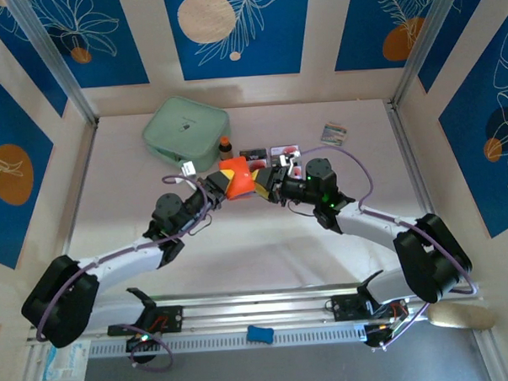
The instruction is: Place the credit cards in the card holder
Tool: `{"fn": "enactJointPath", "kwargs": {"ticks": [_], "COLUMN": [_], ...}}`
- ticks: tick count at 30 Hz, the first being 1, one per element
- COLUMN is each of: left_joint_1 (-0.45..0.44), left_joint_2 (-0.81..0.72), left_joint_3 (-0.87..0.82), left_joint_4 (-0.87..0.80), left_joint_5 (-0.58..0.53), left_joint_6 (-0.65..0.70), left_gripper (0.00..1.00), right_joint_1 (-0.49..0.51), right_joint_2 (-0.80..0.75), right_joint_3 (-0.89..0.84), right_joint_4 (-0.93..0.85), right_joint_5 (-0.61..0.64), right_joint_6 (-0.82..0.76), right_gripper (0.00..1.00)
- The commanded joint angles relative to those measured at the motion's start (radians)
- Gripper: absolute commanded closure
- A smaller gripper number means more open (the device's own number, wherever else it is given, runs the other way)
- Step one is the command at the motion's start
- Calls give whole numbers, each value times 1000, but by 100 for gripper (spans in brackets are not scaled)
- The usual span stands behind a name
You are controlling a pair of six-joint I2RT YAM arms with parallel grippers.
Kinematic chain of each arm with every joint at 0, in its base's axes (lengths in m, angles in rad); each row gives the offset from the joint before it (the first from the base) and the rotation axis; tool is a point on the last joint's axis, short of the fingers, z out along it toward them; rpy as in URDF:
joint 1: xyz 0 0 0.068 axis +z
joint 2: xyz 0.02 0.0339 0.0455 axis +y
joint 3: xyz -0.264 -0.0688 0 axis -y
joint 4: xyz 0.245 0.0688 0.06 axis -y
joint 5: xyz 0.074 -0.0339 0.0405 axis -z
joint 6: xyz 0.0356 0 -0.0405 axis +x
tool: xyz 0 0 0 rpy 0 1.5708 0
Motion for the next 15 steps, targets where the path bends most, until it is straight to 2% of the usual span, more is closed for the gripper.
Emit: {"fn": "enactJointPath", "kwargs": {"ticks": [1, 9, 12, 15], "left_joint_1": [-18, -27, -28, -30], "left_joint_2": [26, 52, 57, 63], "left_joint_3": [19, 35, 34, 31], "left_joint_4": [126, 138, 130, 129], "left_joint_5": [-12, -1, 2, 2], "left_joint_6": [-22, -19, -15, -13], "left_gripper": [100, 100, 100, 100], "right_joint_1": [18, 18, 16, 15], "right_joint_2": [-14, 1, 16, 32], "right_joint_3": [-3, -12, -18, -21], "right_joint_4": [72, 134, 182, 218], "right_joint_5": [-86, -117, -130, -142], "right_joint_6": [38, 85, 110, 126], "right_gripper": [62, 62, 69, 81]}}
